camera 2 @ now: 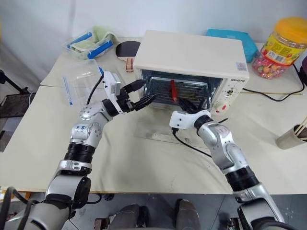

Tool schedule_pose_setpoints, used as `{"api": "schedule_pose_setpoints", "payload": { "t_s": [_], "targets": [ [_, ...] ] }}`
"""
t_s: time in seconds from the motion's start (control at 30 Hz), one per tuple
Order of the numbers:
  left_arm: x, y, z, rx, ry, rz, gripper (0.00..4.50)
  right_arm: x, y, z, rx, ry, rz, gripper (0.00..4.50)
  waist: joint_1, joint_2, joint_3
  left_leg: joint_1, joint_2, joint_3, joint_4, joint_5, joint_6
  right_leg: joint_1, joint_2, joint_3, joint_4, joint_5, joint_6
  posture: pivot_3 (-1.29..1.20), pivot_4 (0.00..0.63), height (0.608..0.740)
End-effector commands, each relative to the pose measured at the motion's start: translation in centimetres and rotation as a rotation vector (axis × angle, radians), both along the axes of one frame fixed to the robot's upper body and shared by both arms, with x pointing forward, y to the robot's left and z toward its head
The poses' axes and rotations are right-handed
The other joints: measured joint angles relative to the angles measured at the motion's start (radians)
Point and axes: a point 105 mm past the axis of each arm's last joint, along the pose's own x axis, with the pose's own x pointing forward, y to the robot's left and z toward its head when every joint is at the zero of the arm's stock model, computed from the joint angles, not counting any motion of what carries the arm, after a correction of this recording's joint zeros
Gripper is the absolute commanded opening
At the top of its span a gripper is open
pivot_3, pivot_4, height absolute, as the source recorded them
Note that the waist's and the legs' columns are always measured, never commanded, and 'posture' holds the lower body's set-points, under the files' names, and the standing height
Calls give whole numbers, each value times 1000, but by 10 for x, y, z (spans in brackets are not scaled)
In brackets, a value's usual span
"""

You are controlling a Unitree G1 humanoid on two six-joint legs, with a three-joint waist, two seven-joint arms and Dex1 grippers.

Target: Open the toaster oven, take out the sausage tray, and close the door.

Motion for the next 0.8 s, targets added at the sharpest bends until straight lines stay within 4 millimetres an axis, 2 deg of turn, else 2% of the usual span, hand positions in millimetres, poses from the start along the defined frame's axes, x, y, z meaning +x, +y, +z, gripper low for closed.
{"api": "schedule_pose_setpoints", "payload": {
  "t_s": [0.03, 0.17, 0.23, 0.37, 0.53, 0.6, 0.8],
  "targets": [
    [-3, 10, 2, -13, 10, 12, 4110, -31, 0, 24, 34, -88, 32, 11, 8, 0, 0, 0, 0, 0, 0, 0, 0, 0, 0, 0, 0, 0, 0, 0, 150, 740],
    [-15, 26, -4, -24, 38, -7, 4110, -58, -3, 14, 4, -85, 46, 11, 15, 0, 0, 0, 0, 1, 1, 0, 0, 0, 0, 1, 0, 0, 0, 0, 150, 740],
    [-17, 32, -7, -8, 43, 6, 4110, -63, -5, 10, -9, -75, 44, 11, 15, 0, 0, 0, 0, 1, 2, 0, 0, 1, 0, 1, 1, 0, 0, 0, 150, 740],
    [-32, 47, -22, -29, 275, -37, 4110, -80, -9, -3, -41, -36, 58, 11, 17, 0, 0, 3, 1, 0, 3, 1, -1, 5, 0, 1, 1, 0, 0, 0, 150, 740],
    [-47, 43, -31, -46, 603, -105, 4110, -84, -7, -1, -67, -62, 98, 11, 17, 0, 0, 5, 1, -2, 4, 2, -1, 7, 0, 1, 1, 0, 0, 0, 150, 740],
    [-54, 37, -28, -73, 691, -169, 4110, -83, -3, 2, -79, -87, 129, 11, 17, 0, 0, 6, 0, -3, 4, 2, -1, 9, 0, 1, 1, 0, 0, 0, 150, 740],
    [-57, 29, -27, -157, 931, -238, 4110, -75, 10, 7, -117, -138, 211, 11, 16, 0, 0, 6, 0, -4, 4, 2, -2, 10, 0, 0, 0, 0, 0, 0, 150, 740]
  ]
}}
